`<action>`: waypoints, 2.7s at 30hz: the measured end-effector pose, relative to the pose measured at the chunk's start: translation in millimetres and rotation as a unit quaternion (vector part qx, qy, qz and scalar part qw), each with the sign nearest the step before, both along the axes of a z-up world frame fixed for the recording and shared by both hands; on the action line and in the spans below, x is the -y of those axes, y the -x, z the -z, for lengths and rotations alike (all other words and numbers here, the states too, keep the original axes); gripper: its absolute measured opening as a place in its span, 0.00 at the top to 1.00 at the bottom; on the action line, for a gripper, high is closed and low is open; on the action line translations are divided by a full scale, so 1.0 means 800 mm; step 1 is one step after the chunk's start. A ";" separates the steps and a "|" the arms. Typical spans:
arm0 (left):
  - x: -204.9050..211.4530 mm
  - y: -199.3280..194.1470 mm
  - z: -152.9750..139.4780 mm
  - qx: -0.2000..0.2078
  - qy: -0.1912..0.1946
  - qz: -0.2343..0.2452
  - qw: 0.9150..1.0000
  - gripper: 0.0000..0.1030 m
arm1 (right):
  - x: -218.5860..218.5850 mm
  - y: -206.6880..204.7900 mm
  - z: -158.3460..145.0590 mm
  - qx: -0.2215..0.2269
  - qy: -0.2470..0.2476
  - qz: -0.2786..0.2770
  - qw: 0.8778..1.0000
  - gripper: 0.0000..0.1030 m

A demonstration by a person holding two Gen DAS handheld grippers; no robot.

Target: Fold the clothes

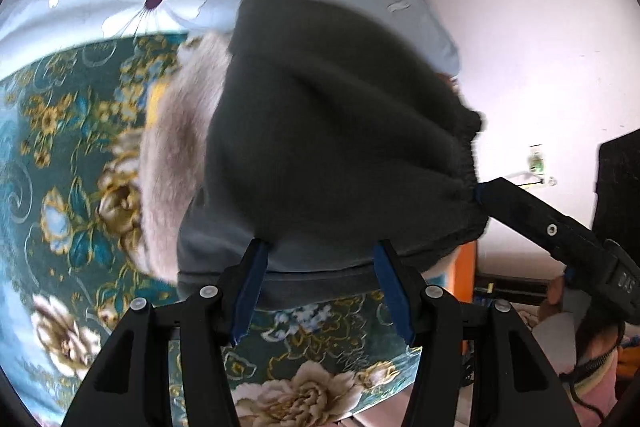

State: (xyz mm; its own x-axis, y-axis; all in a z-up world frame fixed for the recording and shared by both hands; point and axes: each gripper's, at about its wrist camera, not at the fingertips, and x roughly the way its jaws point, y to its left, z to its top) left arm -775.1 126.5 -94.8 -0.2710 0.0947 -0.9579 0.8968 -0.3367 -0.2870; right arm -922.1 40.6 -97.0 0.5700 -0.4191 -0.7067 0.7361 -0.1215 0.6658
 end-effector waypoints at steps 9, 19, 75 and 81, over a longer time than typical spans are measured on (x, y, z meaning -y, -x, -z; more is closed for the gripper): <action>-0.010 -0.018 0.007 0.018 -0.011 -0.017 1.000 0.45 | 0.024 0.004 0.058 -0.002 -0.056 0.011 0.998 0.17; -0.039 -0.033 -0.027 0.032 0.013 -0.010 0.999 0.44 | -0.005 -0.008 0.006 -0.022 -0.012 0.012 1.000 0.12; -0.106 -0.050 -0.029 0.137 0.106 -0.045 0.984 0.14 | -0.098 -0.043 0.020 -0.072 0.026 0.000 0.997 0.12; -0.102 -0.048 -0.023 0.154 0.101 -0.042 0.982 0.14 | -0.095 -0.039 0.033 -0.048 0.017 0.001 0.999 0.12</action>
